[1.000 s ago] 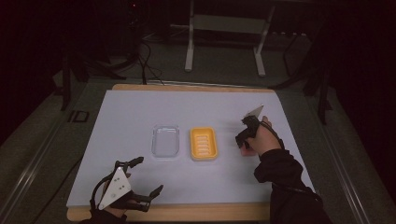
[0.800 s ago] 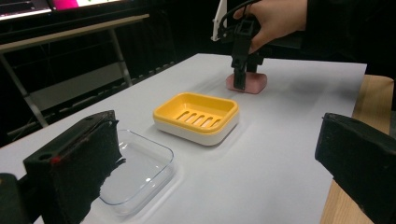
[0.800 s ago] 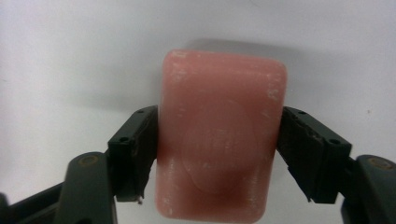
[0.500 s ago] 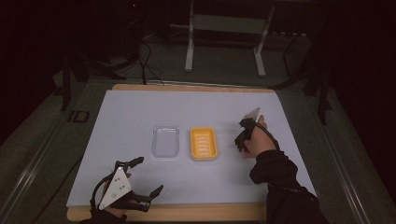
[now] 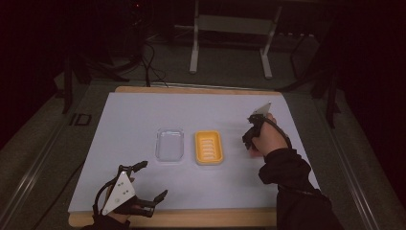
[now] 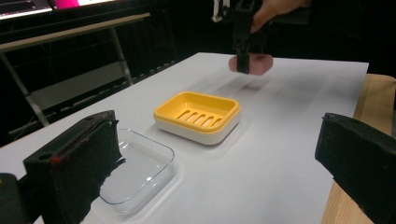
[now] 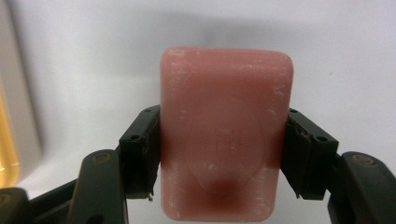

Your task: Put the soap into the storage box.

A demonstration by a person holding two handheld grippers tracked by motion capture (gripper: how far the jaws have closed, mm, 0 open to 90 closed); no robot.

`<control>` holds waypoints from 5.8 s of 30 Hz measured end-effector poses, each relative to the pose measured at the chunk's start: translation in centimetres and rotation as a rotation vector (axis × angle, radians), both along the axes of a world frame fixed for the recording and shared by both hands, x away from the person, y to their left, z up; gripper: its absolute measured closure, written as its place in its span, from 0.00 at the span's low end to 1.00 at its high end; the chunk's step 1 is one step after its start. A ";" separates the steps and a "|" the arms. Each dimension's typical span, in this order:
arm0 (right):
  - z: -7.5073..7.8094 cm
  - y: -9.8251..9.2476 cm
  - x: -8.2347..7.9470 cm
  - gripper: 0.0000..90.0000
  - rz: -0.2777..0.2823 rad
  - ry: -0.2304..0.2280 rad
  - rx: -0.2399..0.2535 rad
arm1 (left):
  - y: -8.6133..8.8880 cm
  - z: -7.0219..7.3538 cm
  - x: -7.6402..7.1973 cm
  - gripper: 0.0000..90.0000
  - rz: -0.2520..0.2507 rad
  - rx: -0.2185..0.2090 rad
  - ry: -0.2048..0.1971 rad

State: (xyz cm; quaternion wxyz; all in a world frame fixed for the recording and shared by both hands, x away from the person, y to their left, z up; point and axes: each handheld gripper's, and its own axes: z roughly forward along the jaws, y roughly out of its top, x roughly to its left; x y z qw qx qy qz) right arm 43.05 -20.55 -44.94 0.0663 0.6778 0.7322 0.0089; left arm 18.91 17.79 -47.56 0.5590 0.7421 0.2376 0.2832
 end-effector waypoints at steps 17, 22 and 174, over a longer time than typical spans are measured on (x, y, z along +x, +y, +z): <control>6.0 3.5 -0.7 0.41 0.040 -0.075 0.018 | 0.0 0.0 0.0 0.01 0.001 0.000 -0.001; 7.1 4.5 -0.8 0.41 0.050 -0.093 0.023 | 0.0 0.0 0.0 0.01 0.001 0.000 -0.001; -1.6 -6.8 -11.9 0.20 0.601 -0.721 0.385 | -0.4 -0.1 -0.1 0.01 -0.020 0.027 -0.004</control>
